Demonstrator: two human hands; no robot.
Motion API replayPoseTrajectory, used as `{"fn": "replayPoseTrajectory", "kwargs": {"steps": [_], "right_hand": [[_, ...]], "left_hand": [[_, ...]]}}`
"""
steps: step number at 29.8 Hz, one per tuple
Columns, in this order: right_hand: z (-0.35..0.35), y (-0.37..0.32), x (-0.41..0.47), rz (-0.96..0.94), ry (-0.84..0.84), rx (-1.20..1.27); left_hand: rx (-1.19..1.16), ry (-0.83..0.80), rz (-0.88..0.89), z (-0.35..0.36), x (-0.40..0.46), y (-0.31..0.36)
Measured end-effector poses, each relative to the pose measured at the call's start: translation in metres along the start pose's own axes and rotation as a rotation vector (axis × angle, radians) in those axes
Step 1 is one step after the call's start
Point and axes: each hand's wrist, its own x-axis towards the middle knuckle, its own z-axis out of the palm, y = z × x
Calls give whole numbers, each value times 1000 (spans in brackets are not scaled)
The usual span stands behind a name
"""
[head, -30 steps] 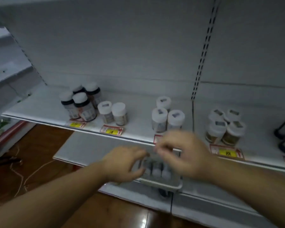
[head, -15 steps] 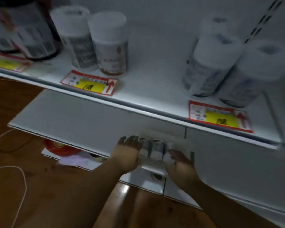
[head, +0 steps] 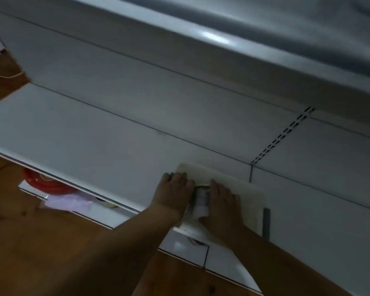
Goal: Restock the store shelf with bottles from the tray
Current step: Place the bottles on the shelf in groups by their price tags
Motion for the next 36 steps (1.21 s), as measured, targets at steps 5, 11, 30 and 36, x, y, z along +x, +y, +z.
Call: {"fn": "replayPoseTrajectory", "kwargs": {"steps": [5,11,30,36], "right_hand": [[-12,4,2,-16,21,35],[-88,-6,-82,50,85,684],[-331,-108,-301,-243,144,887],[-365,-83,-293,-276,-76,1486]], "left_hand": [[-2,28,17,-3,-10,-7],[-729,372,94,-43,-93,-9],[-1045,316,238,-287,-314,-24],[-1617,255,180,-341,-319,-15]]}}
